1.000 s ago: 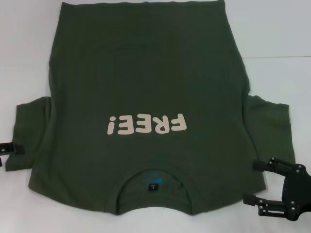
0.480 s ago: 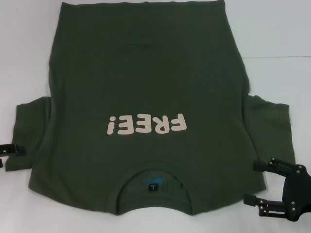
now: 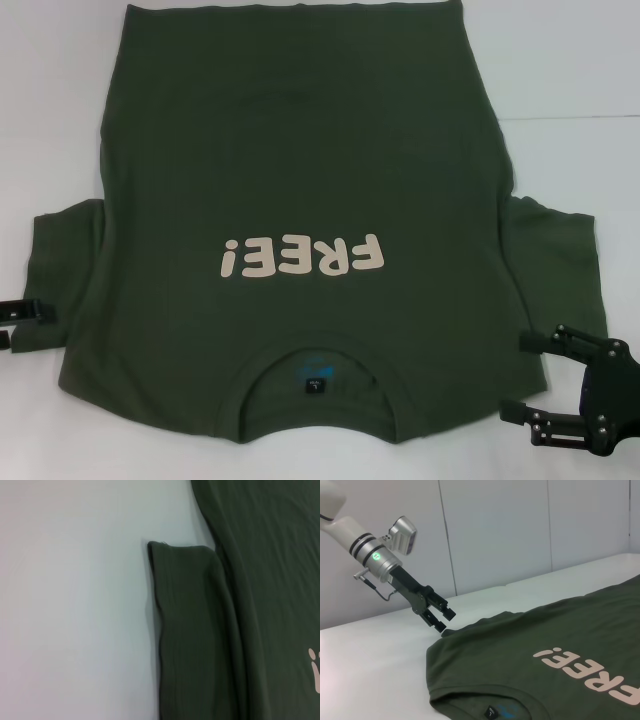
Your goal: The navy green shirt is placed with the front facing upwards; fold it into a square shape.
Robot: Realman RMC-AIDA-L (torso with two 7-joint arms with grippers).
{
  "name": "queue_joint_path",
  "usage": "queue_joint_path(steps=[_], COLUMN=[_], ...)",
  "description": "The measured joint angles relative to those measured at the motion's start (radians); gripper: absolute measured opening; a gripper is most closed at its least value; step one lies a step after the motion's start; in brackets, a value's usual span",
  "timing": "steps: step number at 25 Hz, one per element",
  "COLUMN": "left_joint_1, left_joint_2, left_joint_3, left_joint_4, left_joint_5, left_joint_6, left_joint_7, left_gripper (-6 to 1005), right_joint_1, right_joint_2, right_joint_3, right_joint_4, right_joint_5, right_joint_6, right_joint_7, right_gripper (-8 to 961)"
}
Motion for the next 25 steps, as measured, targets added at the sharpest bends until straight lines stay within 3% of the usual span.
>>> queue_joint_path(steps=[25], left_joint_1=[-0.009], left_joint_2=[0.005], left_joint_3=[0.000], left_joint_4=[0.007], left_joint_5=[0.013], left_joint_6=[0.007], left_joint_7=[-0.024], left_gripper=[917], right_joint_1=[-0.001], right_joint_2=[-0.001], right_joint_3=[0.000], right_joint_4=[-0.002], right_joint_5=[0.001], right_joint_6=[0.000], right_joint_7=[0.000], right_gripper=[915])
